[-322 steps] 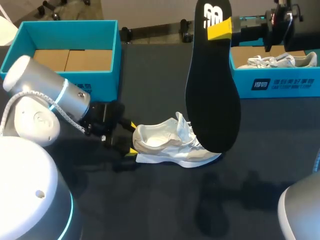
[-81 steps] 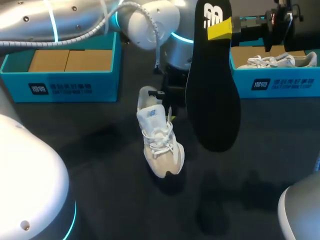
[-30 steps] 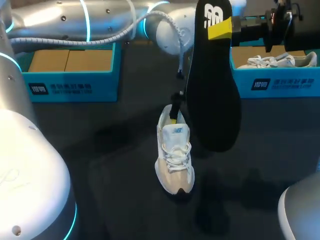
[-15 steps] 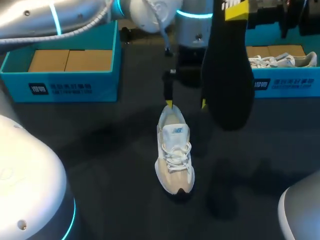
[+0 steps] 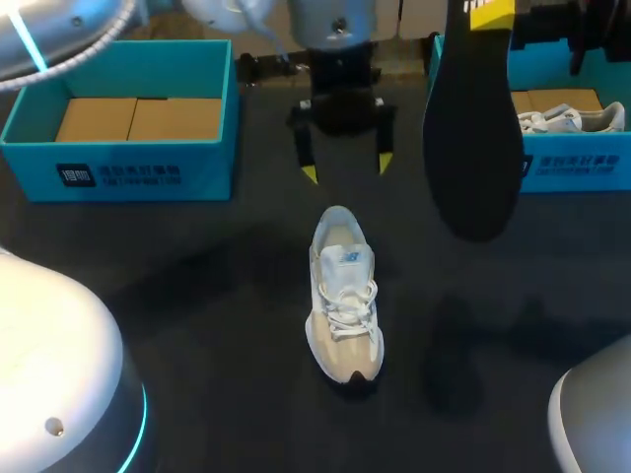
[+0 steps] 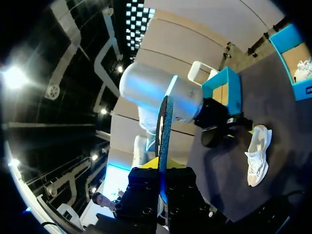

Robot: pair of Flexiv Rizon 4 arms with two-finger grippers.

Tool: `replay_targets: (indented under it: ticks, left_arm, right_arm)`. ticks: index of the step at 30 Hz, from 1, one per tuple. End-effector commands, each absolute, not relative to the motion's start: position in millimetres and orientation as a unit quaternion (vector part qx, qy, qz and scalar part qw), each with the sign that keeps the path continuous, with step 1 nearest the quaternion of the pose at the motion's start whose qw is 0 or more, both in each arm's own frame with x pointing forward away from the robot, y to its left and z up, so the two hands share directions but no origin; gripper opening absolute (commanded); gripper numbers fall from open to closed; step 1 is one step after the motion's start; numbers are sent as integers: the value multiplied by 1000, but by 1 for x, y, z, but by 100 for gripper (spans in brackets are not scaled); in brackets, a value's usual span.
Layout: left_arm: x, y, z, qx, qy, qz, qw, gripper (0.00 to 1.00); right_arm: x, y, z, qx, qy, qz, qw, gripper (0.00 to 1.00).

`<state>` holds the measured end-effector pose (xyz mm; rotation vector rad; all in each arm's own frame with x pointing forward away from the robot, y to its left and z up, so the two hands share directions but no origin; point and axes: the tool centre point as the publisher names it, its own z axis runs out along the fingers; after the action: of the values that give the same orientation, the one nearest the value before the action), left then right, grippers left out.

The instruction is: Take the shoe out of the shoebox, open the shoe tongue, remove and reinsert the insole, then place the shoe into the shoebox

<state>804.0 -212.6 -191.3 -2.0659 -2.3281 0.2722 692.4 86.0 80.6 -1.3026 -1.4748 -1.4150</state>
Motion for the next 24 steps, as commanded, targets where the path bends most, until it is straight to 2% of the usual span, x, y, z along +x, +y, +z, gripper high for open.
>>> replay_targets:
  ticks: [1, 7, 9, 24]
  left_arm:
    - [793, -184, -170, -644, -740, 158, -116, 100]
    - [786, -165, -149, -646, -726, 174, -158, 100]
    - [783, -159, -143, -643, -739, 145, -136, 100]
    - [783, -159, -143, -643, -739, 145, -136, 100]
  right_arm:
    - [706, 85, 70, -515, -560, -542, 358, 0]
    - [718, 75, 48, -545, -526, -538, 371, 0]
    - [718, 73, 44, -543, -528, -537, 370, 0]
    - [718, 73, 44, -543, -528, -537, 370, 0]
